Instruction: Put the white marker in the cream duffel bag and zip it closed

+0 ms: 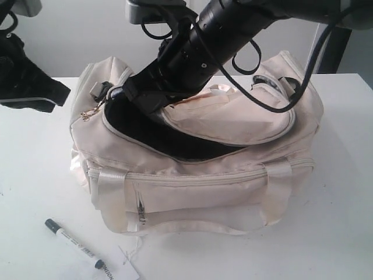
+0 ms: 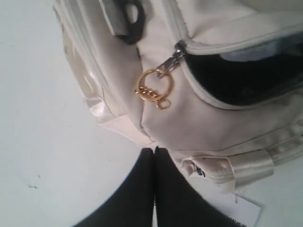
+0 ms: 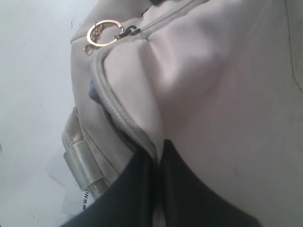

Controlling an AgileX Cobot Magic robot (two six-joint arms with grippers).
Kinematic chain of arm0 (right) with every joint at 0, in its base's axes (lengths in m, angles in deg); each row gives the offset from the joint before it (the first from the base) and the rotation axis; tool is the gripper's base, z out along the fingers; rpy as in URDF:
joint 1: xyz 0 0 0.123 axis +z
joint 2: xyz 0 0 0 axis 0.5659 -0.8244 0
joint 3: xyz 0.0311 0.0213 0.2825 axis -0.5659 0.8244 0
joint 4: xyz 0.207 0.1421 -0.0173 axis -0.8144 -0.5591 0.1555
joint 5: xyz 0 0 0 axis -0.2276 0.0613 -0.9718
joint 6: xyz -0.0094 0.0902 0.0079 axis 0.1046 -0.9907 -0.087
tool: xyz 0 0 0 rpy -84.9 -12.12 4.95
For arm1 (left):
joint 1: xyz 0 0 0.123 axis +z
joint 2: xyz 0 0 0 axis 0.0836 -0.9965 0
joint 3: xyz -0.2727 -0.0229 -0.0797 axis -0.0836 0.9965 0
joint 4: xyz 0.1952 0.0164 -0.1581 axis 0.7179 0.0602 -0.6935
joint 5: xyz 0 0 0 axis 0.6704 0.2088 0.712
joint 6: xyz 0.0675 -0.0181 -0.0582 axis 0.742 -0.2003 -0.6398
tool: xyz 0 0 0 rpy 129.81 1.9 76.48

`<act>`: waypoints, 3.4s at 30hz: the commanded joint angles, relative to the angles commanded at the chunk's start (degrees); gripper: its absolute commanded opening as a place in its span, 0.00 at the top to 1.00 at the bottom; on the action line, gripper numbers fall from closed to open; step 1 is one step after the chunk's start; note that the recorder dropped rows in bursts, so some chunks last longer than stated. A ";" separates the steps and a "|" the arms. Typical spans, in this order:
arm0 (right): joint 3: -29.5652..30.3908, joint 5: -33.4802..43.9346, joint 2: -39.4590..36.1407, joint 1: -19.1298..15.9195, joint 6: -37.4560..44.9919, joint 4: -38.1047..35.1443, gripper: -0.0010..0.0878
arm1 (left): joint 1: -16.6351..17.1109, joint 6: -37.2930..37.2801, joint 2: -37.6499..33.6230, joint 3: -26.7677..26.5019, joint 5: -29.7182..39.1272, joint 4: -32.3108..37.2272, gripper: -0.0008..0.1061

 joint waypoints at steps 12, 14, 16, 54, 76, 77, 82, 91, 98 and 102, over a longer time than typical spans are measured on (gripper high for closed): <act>0.00 0.00 -0.11 0.00 0.00 0.22 0.99 | 13.39 13.33 0.00 14.07 -9.33 -32.91 0.94; 0.00 0.00 -0.11 0.00 0.00 0.22 0.99 | 13.39 13.33 0.00 14.80 -9.48 -33.64 0.83; 0.00 -0.13 -0.33 0.00 0.00 0.22 0.99 | 13.39 14.60 0.00 15.16 -9.48 -34.96 0.70; -6.35 -3.80 -2.66 0.00 0.34 8.01 0.99 | 13.20 29.81 -10.04 16.20 -13.32 -47.61 0.99; -32.74 5.18 -19.88 -7.94 -4.19 6.28 0.99 | 13.20 35.49 -10.04 16.20 -10.81 -44.32 0.99; -33.06 4.25 -20.12 -8.05 -4.32 6.28 0.99 | 13.20 35.48 -10.04 16.20 -10.81 -44.20 0.99; -35.81 2.43 -21.99 -9.44 -4.57 6.01 0.99 | 13.20 36.26 -10.04 16.20 -10.81 -44.10 0.99; -41.93 2.94 -25.95 -12.11 -7.36 5.14 0.99 | 13.20 37.30 -10.04 16.20 -10.81 -43.99 0.99; -43.90 3.06 -28.17 -15.83 -10.71 0.16 0.99 | 13.20 37.67 -10.04 16.20 -10.92 -43.99 0.99; -44.00 3.06 -29.48 -18.07 -10.59 -6.41 0.99 | 13.20 37.95 -10.04 16.20 -10.81 -43.99 0.99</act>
